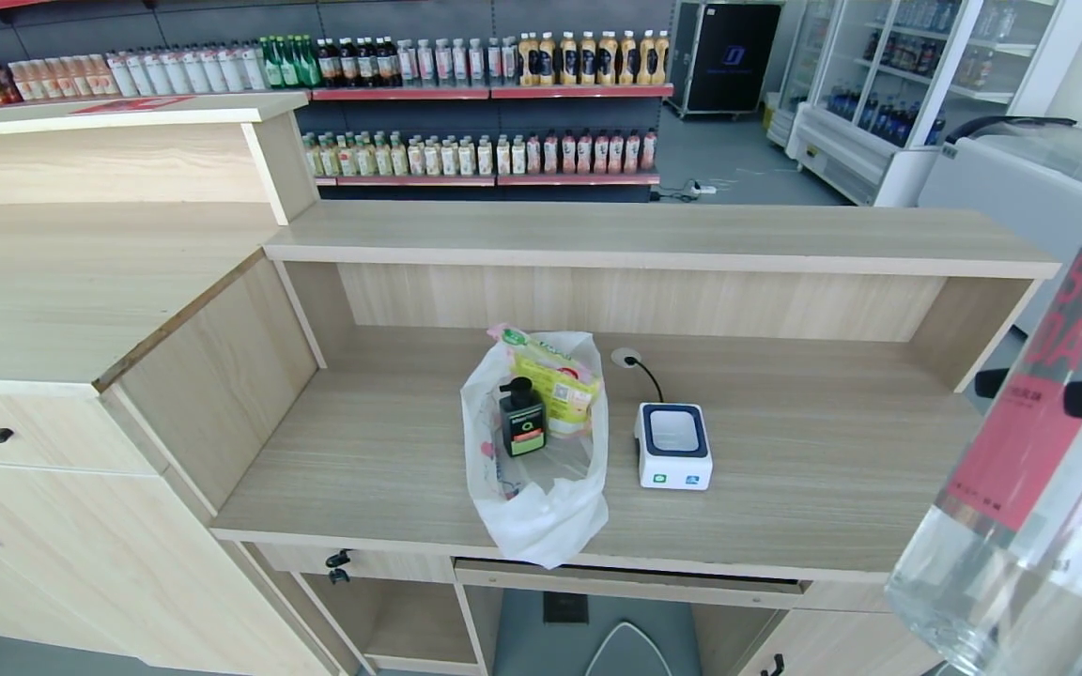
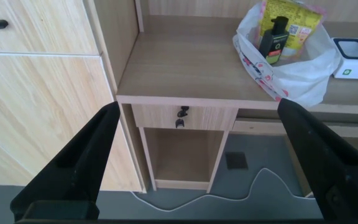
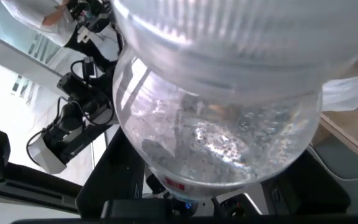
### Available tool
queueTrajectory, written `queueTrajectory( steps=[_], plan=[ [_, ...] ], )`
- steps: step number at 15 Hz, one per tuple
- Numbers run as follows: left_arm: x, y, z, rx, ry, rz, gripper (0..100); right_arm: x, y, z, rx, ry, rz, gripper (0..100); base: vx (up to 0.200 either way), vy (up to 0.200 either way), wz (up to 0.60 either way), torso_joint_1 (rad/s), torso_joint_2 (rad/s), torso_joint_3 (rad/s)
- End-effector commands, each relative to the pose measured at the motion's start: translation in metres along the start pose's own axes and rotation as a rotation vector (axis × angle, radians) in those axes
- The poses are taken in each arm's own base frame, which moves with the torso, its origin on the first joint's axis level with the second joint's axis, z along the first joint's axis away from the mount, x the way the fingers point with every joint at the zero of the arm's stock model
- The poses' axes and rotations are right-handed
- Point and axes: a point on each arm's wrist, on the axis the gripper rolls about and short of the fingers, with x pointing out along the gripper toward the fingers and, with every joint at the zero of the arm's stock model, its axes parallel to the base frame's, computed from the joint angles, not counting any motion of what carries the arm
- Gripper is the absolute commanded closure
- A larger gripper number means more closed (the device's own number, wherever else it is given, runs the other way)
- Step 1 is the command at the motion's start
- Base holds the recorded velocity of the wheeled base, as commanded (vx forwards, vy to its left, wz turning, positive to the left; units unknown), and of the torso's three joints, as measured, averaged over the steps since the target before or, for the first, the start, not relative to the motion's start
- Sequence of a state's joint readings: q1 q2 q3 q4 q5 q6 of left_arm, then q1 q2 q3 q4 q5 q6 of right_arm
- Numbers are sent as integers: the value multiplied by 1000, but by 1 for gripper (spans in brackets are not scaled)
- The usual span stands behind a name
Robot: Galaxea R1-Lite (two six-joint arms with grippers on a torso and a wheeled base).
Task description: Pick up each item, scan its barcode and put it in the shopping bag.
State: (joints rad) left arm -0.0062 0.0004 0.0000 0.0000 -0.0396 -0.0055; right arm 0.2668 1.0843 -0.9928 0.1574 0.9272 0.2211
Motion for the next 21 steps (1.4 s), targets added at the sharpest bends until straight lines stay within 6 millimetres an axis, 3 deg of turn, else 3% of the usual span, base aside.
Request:
queueTrajectory(
  steps=[1,16,17,19,20,21],
  plan=[
    [0,0,0,-1,1,0,0,0,0,0,-2,0,3,100,0,0,0,0,0,0],
    [0,0,0,-1,1,0,0,-1,-1,-2,-12,-8,-3,100,0,0,0,0,0,0],
    [0,0,0,-1,1,0,0,-1,-6,0,-21,-20,-28,100,0,0,0,0,0,0],
    [0,0,0,-1,1,0,0,-6,-36,1,-76,-53,-157,100,0,0,0,0,0,0],
    [0,0,0,-1,1,0,0,-11,-58,-3,-148,-52,-245,100,0,0,0,0,0,0],
    [0,0,0,-1,1,0,0,-22,-94,-11,-319,-12,-452,100,0,0,0,0,0,0]
  ],
)
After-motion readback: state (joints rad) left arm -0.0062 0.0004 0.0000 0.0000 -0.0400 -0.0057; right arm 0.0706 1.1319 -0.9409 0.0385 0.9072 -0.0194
